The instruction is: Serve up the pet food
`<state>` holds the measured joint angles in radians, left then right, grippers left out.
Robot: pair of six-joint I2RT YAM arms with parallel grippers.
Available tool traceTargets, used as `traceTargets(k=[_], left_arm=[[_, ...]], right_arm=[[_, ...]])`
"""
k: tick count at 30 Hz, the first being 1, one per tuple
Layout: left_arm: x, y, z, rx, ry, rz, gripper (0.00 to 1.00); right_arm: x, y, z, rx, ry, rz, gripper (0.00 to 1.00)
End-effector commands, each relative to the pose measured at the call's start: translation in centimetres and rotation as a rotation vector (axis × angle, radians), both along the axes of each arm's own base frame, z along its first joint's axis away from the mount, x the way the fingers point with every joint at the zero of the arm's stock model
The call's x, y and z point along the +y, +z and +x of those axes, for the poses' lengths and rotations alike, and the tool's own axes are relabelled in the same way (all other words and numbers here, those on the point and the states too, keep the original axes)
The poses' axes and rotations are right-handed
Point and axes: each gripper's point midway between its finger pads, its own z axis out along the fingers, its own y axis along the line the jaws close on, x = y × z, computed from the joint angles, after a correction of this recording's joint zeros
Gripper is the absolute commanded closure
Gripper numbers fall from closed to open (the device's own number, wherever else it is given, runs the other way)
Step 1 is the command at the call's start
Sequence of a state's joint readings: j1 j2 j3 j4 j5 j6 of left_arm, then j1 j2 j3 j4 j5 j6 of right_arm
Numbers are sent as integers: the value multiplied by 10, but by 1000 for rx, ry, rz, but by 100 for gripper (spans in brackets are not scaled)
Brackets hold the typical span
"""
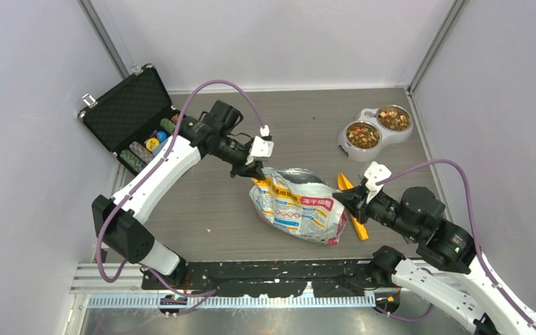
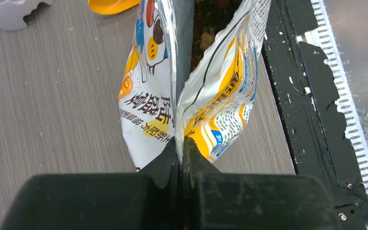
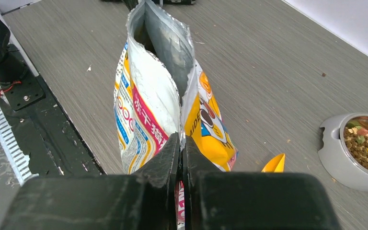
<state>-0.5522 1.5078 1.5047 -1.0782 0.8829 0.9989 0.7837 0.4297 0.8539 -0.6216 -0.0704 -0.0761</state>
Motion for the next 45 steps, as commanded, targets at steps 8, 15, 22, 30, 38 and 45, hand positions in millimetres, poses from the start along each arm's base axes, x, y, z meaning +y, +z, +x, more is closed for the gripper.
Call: traceTargets(k=[8, 15, 22, 30, 38, 45], left_arm=[[51, 71, 27, -229, 398, 72, 100], [85, 116, 19, -364, 657, -74, 100], [108, 92, 25, -275, 937, -72, 100], [174, 57, 62, -175, 1649, -168, 100], [180, 61, 49, -86, 1793, -343, 100], [177, 58, 46, -108, 1833, -265, 100]], right_arm=[[-32, 99, 12, -315, -165, 231, 95], [-46, 109, 19, -399, -244, 272, 95], [-13, 80, 24, -457, -110, 197, 95], [-29, 26, 60, -423, -313, 125, 95], [-12, 19, 60, -523, -236, 132, 95], [-24, 22, 87, -548, -382, 47, 95]])
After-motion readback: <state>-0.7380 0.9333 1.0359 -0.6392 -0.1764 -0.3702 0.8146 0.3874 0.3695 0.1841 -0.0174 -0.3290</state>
